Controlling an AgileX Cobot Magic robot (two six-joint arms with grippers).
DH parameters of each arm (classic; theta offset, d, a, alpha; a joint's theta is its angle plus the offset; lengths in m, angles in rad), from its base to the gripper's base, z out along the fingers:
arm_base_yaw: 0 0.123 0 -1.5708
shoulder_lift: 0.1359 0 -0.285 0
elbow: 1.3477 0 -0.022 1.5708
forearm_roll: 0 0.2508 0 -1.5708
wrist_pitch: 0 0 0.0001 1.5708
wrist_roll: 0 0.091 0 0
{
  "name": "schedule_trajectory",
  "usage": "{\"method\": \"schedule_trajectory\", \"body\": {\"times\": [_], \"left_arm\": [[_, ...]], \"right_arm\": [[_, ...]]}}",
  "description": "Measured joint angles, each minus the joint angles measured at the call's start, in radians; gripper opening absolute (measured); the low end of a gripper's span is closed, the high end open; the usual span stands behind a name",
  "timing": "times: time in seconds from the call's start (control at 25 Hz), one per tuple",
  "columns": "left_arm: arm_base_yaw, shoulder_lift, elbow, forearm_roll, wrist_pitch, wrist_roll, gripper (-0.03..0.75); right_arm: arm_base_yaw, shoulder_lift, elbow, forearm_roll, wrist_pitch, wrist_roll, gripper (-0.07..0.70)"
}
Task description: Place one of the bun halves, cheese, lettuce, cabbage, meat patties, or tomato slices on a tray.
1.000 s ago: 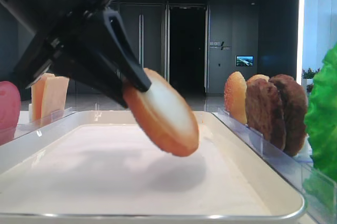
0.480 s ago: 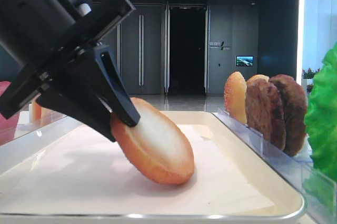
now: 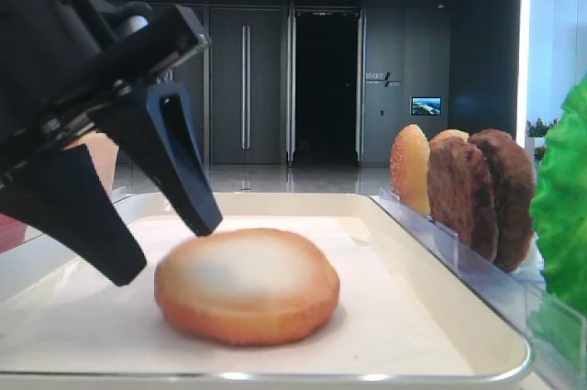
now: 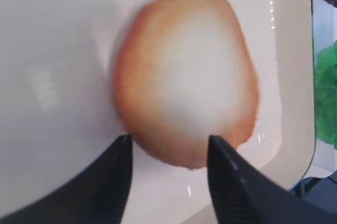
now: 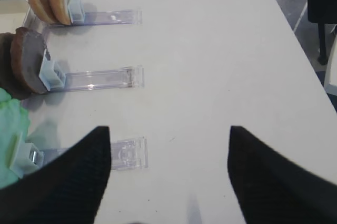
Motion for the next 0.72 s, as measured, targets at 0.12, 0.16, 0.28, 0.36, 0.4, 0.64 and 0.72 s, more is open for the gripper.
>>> {"method": "schedule_trajectory", "body": {"times": [0.12, 0.16, 0.28, 0.36, 0.4, 0.64, 0.72], "left_arm": [[0.014, -0.048, 0.000, 0.094, -0.004, -0.083, 0.528], [0.016, -0.067, 0.000, 0.139, -0.004, -0.124, 0.564], [0.031, -0.121, 0.000, 0.276, 0.000, -0.256, 0.613], [0.037, -0.166, 0.000, 0.367, 0.012, -0.339, 0.621], [0.040, -0.189, -0.005, 0.426, 0.024, -0.394, 0.624], [0.086, -0.309, -0.125, 0.773, 0.220, -0.636, 0.626], [0.106, -0.343, -0.180, 0.875, 0.302, -0.684, 0.627]], "right_arm": [[0.000, 0.000, 0.000, 0.000, 0.000, 0.000, 0.480], [0.000, 0.000, 0.000, 0.000, 0.000, 0.000, 0.480], [0.000, 0.000, 0.000, 0.000, 0.000, 0.000, 0.480], [0.000, 0.000, 0.000, 0.000, 0.000, 0.000, 0.480], [0.000, 0.000, 0.000, 0.000, 0.000, 0.000, 0.480], [0.000, 0.000, 0.000, 0.000, 0.000, 0.000, 0.480], [0.000, 0.000, 0.000, 0.000, 0.000, 0.000, 0.480]]}}
